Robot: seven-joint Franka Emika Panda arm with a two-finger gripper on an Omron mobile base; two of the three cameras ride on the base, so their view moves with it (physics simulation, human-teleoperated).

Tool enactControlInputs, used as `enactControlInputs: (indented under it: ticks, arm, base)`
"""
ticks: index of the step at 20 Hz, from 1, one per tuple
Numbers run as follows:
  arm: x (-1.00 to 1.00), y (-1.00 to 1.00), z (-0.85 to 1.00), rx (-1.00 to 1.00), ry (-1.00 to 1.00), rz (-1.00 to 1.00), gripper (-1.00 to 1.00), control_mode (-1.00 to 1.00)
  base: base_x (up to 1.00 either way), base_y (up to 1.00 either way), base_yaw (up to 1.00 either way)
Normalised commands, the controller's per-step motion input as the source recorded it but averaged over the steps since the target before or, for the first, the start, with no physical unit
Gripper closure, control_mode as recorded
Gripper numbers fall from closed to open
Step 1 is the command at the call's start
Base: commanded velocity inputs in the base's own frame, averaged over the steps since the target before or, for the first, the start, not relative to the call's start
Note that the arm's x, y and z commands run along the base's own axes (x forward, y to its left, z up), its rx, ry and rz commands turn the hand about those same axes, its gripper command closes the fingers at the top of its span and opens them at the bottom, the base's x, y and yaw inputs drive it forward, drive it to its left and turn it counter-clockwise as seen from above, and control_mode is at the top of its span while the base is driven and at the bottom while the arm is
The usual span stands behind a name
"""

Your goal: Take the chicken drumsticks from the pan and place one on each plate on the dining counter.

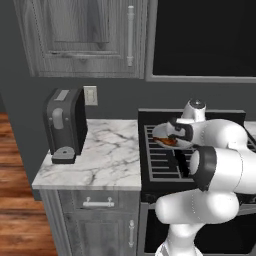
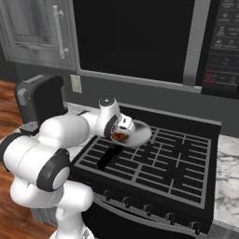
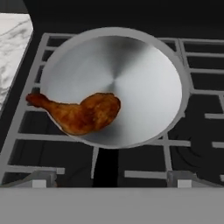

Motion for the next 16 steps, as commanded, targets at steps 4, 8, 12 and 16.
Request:
enactControlInputs:
  ticks: [4,8,12,16]
  arm:
    - [0.02,0.00,0.00,0.18,-0.04,-0.33,-1.00,-1.00]
    - [0.00,0.00,0.00,0.28,0.00,-0.29,-1.00,-1.00]
    - [0.02,0.00,0.00,0.33,0.00,-0.11,-1.00,-1.00]
    - [0.06,0.00,0.00,0.27,0.00,-0.02,-1.00,-1.00]
  base:
    - [0.00,0.00,0.00]
    - [0.00,0.00,0.00]
    - [0.00,0.00,0.00]
    - [0.00,0.00,0.00]
